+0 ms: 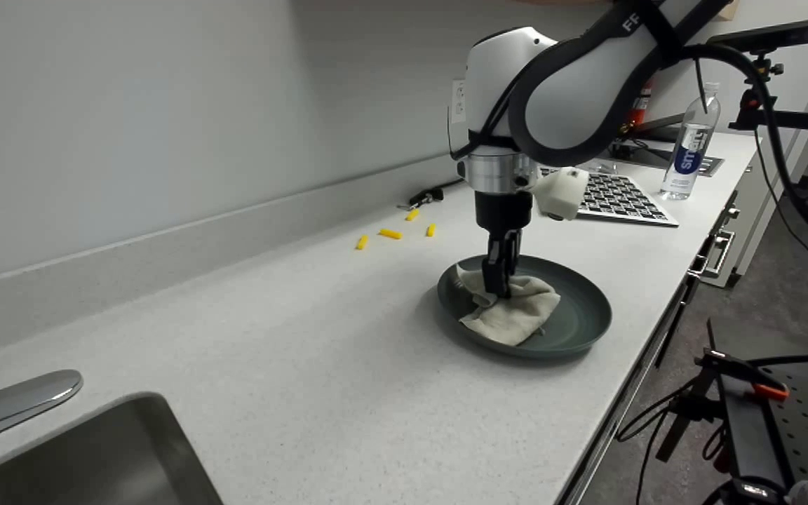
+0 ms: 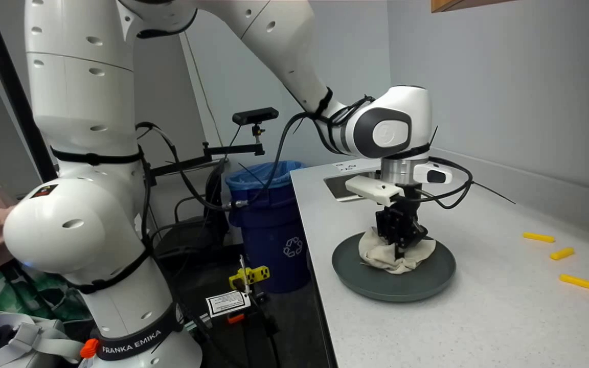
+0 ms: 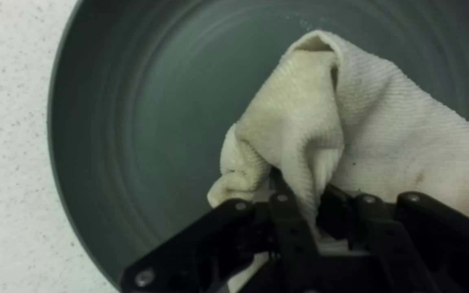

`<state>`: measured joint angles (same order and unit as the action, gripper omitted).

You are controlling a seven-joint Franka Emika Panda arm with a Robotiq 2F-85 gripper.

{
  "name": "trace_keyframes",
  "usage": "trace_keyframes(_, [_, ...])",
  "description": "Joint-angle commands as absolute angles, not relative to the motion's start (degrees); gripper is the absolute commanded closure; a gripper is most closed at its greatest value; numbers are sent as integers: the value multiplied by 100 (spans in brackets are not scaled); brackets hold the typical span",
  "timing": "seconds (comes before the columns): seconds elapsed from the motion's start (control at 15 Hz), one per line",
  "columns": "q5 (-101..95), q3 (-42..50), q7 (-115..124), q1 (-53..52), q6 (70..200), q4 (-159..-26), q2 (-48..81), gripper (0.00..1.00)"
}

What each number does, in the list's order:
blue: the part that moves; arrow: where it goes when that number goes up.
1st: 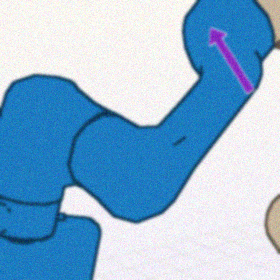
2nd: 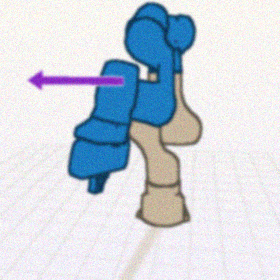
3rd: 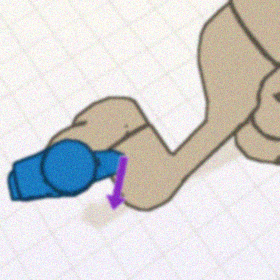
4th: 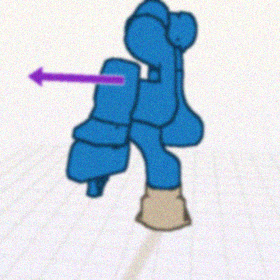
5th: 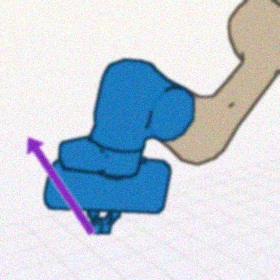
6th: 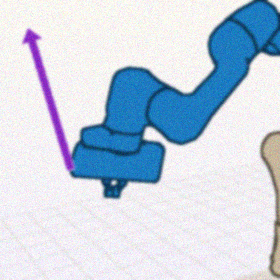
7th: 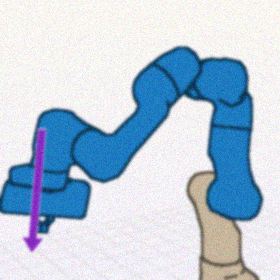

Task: Wipe the grey plate using the towel on the countertop

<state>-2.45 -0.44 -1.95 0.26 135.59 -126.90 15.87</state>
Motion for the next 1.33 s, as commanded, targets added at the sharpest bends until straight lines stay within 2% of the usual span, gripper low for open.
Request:
trace_keyframes(0.0, [-367, 64, -444, 112, 13080, -12619, 1602, 97])
trace_keyframes(0.33, [-1946, 560, 181, -2, 12112, -12375, 1814, 97])
trace_keyframes(0.67, [-2633, 723, 1009, -46, 12576, -12239, 1944, 97])
trace_keyframes(1.0, [-2271, 547, 1310, -77, 13034, -12162, 1890, 97])
trace_keyframes(1.27, [-1256, 219, 660, 58, 12783, -12153, 1825, 97])
